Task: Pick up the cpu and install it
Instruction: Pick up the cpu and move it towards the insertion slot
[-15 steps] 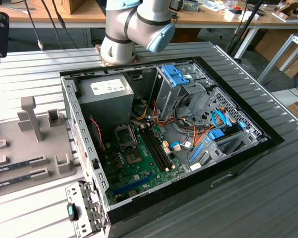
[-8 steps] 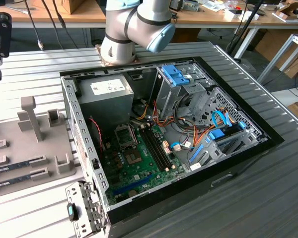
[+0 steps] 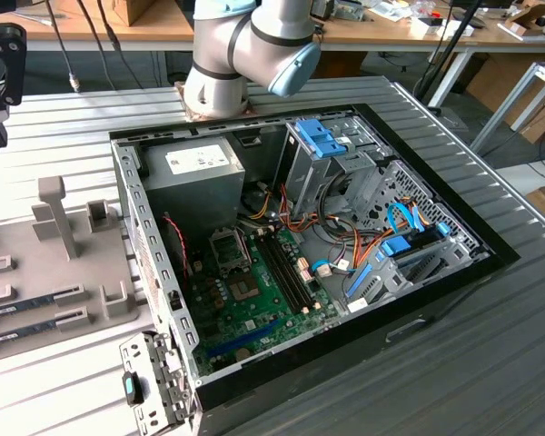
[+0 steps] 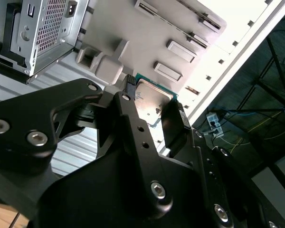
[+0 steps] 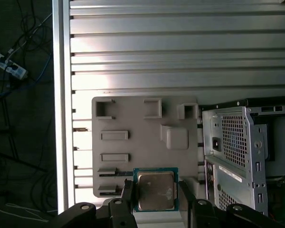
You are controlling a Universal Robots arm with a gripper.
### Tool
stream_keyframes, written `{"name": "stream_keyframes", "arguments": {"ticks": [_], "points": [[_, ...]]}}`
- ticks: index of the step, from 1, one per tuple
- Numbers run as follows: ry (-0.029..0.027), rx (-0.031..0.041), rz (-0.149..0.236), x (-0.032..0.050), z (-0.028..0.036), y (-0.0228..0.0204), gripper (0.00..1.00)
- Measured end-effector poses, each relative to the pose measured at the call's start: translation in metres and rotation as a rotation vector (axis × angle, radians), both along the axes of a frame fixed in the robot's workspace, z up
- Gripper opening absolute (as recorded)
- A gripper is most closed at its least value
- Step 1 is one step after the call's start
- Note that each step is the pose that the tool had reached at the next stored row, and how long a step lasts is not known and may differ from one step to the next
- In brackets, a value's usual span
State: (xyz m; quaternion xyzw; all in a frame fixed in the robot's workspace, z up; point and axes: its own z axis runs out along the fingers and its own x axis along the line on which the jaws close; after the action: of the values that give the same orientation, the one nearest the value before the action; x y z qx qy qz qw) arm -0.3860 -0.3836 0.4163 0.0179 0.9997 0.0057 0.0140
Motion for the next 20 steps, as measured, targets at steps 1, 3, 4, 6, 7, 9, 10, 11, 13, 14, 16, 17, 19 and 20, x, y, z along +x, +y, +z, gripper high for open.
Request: {"name": "stream_keyframes", "arguments": {"ticks": [1, 3, 4, 6, 7, 9, 10, 11, 13, 14, 16, 17, 19, 20], "points": [[0.0000, 0.0000, 0.000, 0.0004, 0.0000, 0.0000, 0.47], [-0.0001, 0.0000, 0.000, 0.0011, -0.0002, 0.0000, 0.47], [0.0000, 0.0000, 0.000, 0.0015, -0.0001, 0.0000, 0.47], [0.0000, 0.0000, 0.000, 0.0021, -0.0002, 0.0000, 0.47], [-0.0001, 0.0000, 0.000, 0.0024, -0.0003, 0.0000, 0.47], [0.0000, 0.0000, 0.000, 0.0031, -0.0003, 0.0000, 0.47], [0.0000, 0.0000, 0.000, 0.0034, -0.0003, 0.0000, 0.47], [0.0000, 0.0000, 0.000, 0.0037, -0.0004, 0.0000, 0.47], [0.0000, 0.0000, 0.000, 0.0049, -0.0005, 0.0000, 0.47], [0.0000, -0.0001, 0.000, 0.0053, -0.0005, 0.0000, 0.47], [-0.0001, 0.0000, 0.000, 0.0060, -0.0006, 0.0000, 0.47], [0.0000, -0.0001, 0.000, 0.0063, -0.0006, 0.0000, 0.47], [0.0000, -0.0001, 0.000, 0.0070, -0.0007, 0.0000, 0.47], [0.0000, -0.0001, 0.000, 0.0075, -0.0007, 0.0000, 0.47]]}}
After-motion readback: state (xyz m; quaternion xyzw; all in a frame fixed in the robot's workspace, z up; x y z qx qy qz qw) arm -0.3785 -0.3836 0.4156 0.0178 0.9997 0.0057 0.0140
